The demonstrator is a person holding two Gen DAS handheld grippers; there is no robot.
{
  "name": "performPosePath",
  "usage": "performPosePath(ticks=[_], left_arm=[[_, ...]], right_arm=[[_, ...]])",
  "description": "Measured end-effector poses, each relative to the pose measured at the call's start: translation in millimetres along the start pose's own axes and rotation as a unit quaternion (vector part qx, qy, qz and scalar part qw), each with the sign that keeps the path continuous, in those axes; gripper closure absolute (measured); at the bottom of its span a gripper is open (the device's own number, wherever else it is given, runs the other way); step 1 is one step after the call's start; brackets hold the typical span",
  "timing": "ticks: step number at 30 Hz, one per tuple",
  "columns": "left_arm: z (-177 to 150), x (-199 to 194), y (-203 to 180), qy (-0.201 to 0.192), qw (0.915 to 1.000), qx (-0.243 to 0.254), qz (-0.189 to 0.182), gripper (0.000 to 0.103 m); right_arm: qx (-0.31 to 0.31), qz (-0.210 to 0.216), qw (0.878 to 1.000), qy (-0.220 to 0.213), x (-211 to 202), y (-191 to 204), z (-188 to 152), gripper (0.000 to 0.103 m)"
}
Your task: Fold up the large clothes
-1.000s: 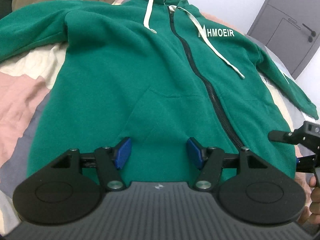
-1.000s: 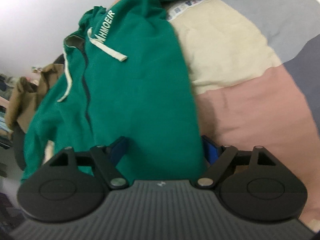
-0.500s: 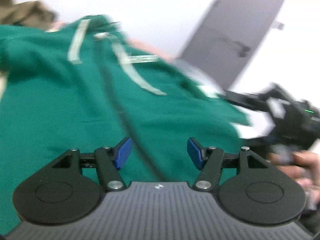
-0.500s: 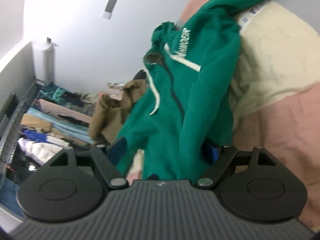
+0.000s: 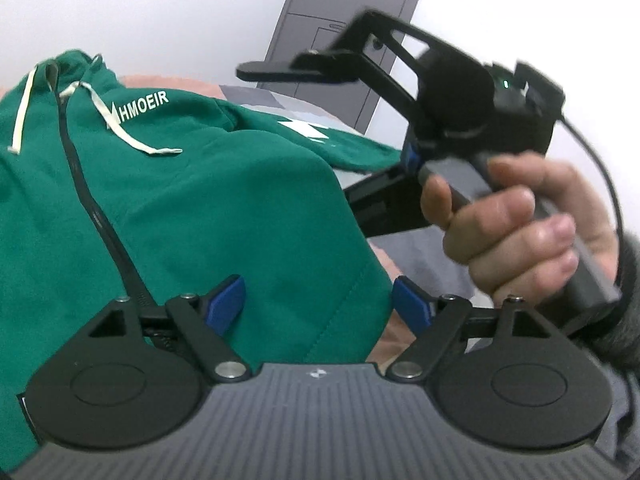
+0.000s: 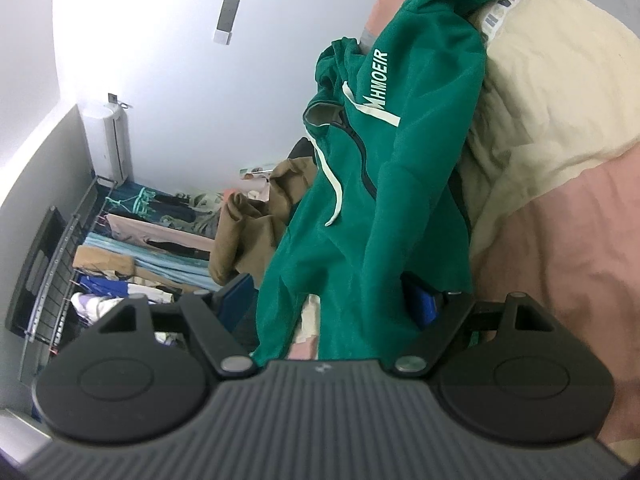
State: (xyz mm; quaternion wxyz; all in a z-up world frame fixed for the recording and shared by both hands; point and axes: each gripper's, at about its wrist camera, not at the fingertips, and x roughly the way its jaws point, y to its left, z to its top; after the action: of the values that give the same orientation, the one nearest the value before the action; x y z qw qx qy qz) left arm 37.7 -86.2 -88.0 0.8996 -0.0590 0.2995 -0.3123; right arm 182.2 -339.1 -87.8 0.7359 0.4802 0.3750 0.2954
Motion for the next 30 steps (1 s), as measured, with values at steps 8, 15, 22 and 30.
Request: performPosePath(ticks=[8, 15, 22, 30], left_arm=[[-8.7, 18.8, -16.0, 0.018, 0.9957, 0.057, 0.071, 0.018], [-15.1, 22.7, -21.3, 0.023, 0.9831, 0.100, 0.152, 0.047], [7.2, -17.4, 21.3, -0.028, 0.9866, -0.006, 0.160, 0.086], [13.9, -57.9, 130.9, -0.072, 0.9523, -0.264, 0.136, 0.087]], right_arm=[[0.017, 0.001, 1.000, 0.003, -3.1, -5.1, 2.0, 0.021], [0.021, 0.000, 1.000, 0.001, -5.1, -5.4, 1.2, 0.021], [-0.008, 0.004, 1.000, -0.001, -5.8, 2.4, -2.5, 0.021], [-0.033, -0.031, 0.999, 0.012, 6.7, 2.4, -8.5, 0.021]])
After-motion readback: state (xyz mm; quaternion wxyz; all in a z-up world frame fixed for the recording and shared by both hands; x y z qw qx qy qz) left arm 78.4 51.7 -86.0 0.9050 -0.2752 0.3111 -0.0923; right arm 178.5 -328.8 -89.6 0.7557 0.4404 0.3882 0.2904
